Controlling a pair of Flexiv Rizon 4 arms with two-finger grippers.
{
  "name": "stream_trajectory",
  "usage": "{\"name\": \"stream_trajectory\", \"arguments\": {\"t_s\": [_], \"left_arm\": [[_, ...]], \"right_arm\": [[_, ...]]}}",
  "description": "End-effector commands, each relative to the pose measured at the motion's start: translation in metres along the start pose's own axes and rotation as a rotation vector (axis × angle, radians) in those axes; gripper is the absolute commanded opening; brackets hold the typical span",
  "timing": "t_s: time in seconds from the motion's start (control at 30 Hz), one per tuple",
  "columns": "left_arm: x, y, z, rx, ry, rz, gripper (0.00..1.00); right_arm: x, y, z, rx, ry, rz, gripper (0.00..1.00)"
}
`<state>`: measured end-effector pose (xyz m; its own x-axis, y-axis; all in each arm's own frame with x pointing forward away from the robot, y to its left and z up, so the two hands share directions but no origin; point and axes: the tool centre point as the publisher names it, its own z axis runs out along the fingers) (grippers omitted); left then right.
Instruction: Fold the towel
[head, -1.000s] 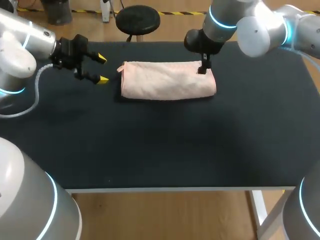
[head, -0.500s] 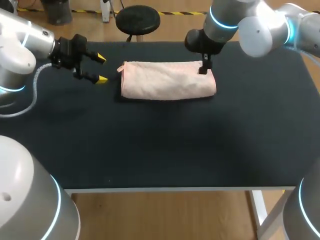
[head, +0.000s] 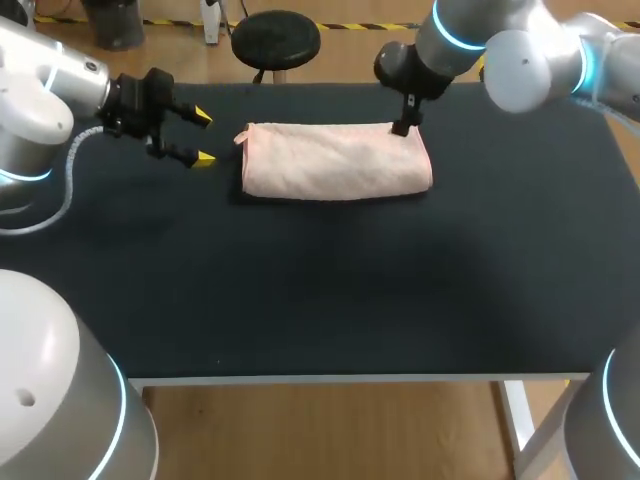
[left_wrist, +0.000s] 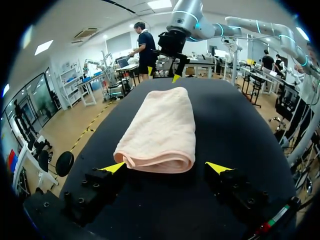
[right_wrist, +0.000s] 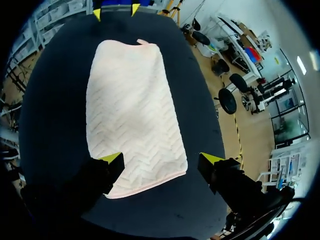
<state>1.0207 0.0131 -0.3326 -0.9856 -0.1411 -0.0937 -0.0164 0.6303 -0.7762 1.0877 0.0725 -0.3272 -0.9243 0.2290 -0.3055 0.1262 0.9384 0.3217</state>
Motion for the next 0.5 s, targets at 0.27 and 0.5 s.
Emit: {"name": "stream_trajectory", "arguments": {"t_s": [0.27,0.5], "left_arm": [[0.0,0.001,0.0,0.001,-0.002,0.001,1.0],[0.0,0.001,0.0,0.001,-0.002,0.001,1.0]], "right_arm": [[-0.004,-0.021,-0.011,-0.436,-0.023,0.839,1.0],[-0.004,-0.031,-0.009,-0.484,0.057,1.207,1.0]]}}
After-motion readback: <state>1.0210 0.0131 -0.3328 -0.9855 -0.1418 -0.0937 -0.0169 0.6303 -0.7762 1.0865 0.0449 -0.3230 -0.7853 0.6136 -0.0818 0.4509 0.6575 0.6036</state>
